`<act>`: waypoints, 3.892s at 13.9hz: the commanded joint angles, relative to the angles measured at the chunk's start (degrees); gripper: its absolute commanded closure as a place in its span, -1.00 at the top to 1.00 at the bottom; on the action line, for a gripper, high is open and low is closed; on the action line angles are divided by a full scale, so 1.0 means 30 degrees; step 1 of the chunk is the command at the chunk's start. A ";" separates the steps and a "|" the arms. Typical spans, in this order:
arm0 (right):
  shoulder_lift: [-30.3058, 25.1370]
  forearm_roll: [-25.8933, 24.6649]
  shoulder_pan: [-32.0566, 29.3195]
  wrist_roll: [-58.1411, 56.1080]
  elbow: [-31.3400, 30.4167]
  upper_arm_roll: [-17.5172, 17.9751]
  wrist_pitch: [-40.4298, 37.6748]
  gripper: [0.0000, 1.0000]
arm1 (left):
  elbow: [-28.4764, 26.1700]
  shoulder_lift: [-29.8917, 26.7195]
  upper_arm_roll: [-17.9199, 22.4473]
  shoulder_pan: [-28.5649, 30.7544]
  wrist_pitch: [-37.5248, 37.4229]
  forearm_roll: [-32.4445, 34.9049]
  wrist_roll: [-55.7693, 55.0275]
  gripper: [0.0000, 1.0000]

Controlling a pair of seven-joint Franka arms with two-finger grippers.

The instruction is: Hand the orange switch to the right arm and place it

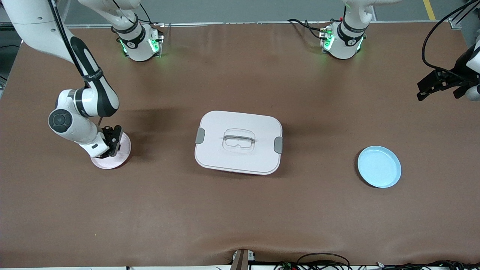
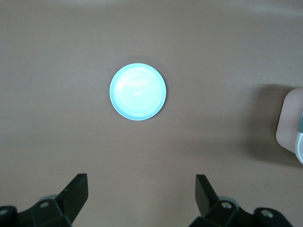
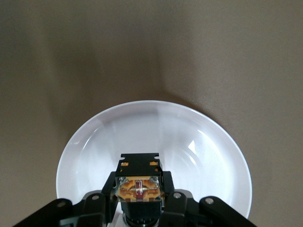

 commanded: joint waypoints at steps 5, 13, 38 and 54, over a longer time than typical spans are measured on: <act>0.0529 -0.0408 -0.0293 -0.0118 -0.0341 0.0183 0.0695 -1.00 | -0.0041 -0.0341 0.0128 -0.0031 -0.0386 -0.0142 0.0453 1.00; 0.0091 -0.0262 -0.0293 -0.0060 0.0068 0.0183 0.0578 1.00 | -0.0041 -0.0488 -0.0106 -0.0061 -0.1087 0.0004 0.0482 1.00; -0.4010 0.1848 0.0967 2.5488 0.2294 0.0418 -0.5132 1.00 | 0.0134 -0.0312 -0.0106 -0.0120 -0.0826 -0.0113 0.0247 1.00; -0.5418 0.3513 0.1875 3.0820 0.8822 0.0447 -0.8672 1.00 | 0.0135 -0.0283 -0.0135 -0.0178 -0.0737 -0.0230 0.0276 1.00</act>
